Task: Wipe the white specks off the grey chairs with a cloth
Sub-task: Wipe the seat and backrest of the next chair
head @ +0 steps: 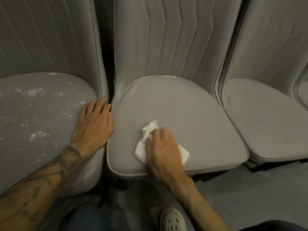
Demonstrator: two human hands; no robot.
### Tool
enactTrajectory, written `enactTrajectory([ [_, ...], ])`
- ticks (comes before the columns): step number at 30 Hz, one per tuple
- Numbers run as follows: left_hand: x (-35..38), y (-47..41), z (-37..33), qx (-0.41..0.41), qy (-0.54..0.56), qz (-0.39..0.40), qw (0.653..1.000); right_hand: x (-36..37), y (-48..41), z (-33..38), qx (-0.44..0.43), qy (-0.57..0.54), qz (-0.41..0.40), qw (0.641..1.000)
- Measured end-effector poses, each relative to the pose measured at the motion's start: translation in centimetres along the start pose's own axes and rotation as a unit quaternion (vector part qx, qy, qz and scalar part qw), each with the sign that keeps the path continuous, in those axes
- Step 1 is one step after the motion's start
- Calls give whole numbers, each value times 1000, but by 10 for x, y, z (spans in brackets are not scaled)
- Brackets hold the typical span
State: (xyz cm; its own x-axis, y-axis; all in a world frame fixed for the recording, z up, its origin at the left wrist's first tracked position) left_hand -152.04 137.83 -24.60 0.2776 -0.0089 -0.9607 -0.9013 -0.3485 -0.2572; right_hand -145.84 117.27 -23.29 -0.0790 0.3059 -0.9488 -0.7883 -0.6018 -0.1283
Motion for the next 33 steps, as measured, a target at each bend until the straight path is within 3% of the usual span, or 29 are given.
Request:
enactTrajectory([
  [3, -1, 0, 0, 1, 1, -5, 1000, 5, 11, 17, -67, -33, 0, 997],
  [8, 1, -1, 1, 0, 3, -6, 1000, -6, 2, -4, 5, -6, -48, 999],
  [13, -1, 0, 0, 2, 7, -2, 1000, 1, 8, 2, -65, -40, -31, 997],
  [21, -2, -2, 0, 8, -8, -19, 1000, -48, -15, -145, 121, 30, -79, 989],
  [23, -3, -2, -1, 7, -6, -24, 1000, -43, -6, -119, 116, 26, -97, 988],
  [26, -6, -2, -1, 6, 3, -31, 999, -18, 7, -62, 21, 2, -60, 998],
  [28, -7, 0, -1, 9, 16, -30, 999, -20, 6, -67, -11, -12, -40, 999],
  [30, -9, 2, 1, 11, 25, -31, 999, -32, 0, -103, 5, 5, -55, 998],
  [33, -16, 11, -3, 27, 20, -29, 999, -58, -6, -175, 111, 30, -96, 989],
])
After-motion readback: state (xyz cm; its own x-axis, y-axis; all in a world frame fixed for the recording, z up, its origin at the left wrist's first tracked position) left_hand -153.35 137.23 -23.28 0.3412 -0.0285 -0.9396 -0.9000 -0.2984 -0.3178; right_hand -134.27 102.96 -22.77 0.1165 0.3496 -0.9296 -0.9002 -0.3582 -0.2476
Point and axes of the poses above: each hand's wrist, its own y-axis away from the middle knuckle, its own x-axis out of the palm, z = x × y, the point moved 7 cm from there along -y, towards the middle knuckle, and after that the axes turned 11 degrees about x, right-handed, at the moved point
